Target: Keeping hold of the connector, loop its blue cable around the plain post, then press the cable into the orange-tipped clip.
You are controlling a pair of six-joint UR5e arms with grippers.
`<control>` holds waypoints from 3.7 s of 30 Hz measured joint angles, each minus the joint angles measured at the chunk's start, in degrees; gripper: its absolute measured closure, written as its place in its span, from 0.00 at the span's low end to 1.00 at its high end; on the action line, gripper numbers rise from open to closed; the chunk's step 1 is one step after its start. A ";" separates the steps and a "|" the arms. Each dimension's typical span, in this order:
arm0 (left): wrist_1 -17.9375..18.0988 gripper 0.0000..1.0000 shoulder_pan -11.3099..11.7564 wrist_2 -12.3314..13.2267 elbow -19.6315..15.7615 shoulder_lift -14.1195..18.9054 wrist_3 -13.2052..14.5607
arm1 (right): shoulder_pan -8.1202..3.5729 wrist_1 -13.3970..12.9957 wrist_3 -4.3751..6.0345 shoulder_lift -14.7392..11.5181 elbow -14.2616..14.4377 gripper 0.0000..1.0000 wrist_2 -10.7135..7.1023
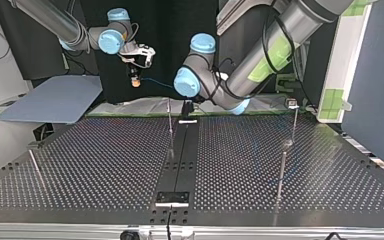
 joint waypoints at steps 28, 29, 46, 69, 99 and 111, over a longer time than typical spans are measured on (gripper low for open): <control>-15.38 0.00 -0.07 1.96 15.37 -4.74 -1.35 | 0.42 0.62 -0.51 -0.01 -0.21 1.00 0.00; -15.92 0.00 -0.06 1.93 15.93 -4.74 -1.37 | 0.42 0.62 -0.51 -0.01 -0.20 1.00 0.00; -25.59 0.00 -0.51 1.36 17.75 -6.54 -1.00 | 0.51 1.00 -0.85 -0.01 -0.38 1.00 0.00; -32.06 0.00 -0.05 3.50 17.73 -7.11 -2.91 | 1.02 1.36 -1.22 -0.01 -0.40 1.00 0.00; -20.11 0.00 -0.57 6.62 17.83 -16.81 -5.87 | 1.30 2.02 -1.91 -0.01 -0.74 1.00 0.26; -18.51 0.00 -0.46 9.67 19.03 -21.45 -5.87 | 1.50 2.88 -2.41 -0.01 -1.04 1.00 0.35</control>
